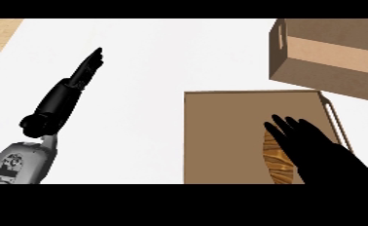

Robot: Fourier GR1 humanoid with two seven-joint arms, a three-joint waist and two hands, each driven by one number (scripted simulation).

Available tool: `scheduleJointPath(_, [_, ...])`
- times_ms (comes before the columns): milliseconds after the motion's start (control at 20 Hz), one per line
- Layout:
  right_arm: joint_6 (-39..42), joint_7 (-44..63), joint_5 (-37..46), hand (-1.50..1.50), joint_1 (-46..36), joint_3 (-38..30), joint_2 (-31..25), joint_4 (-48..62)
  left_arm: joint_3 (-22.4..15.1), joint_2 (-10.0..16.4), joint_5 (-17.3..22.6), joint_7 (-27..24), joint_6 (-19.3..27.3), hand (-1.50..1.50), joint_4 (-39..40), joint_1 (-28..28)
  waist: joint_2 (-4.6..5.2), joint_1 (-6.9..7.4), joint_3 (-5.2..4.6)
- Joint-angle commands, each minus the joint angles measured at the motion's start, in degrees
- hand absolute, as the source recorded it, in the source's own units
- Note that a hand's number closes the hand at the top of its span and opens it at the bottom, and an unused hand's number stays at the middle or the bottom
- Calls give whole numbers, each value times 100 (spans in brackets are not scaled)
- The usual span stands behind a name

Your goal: Pick the croissant from the tray and place it in the cardboard box

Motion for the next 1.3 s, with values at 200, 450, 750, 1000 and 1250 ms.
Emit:
scheduleJointPath(200, [384, -97, 938, -150, -57, 292, 644, 652, 122, -216, -299, -253, -79, 0, -133, 473, -2, -2, 2])
scheduleJointPath(450, [327, -249, 1567, -150, -9, 326, 1124, 1036, 325, -375, -400, 160, -198, 0, 110, -149, 3, -37, 2])
scheduleJointPath(750, [479, -1029, 1616, -150, 341, -134, 1121, 1114, 587, -402, -463, -12, -505, 0, 260, -48, 2, -45, 3])
scheduleJointPath(1000, [286, -1407, 2070, -150, 423, -115, 1423, 1687, 493, -599, -606, 427, -476, 0, -469, 117, -3, -18, 4])
scheduleJointPath(1250, [183, -1821, 2485, -150, 609, -433, 1335, 1896, 676, -734, -813, -96, -540, 0, 188, -45, 1, -41, 3])
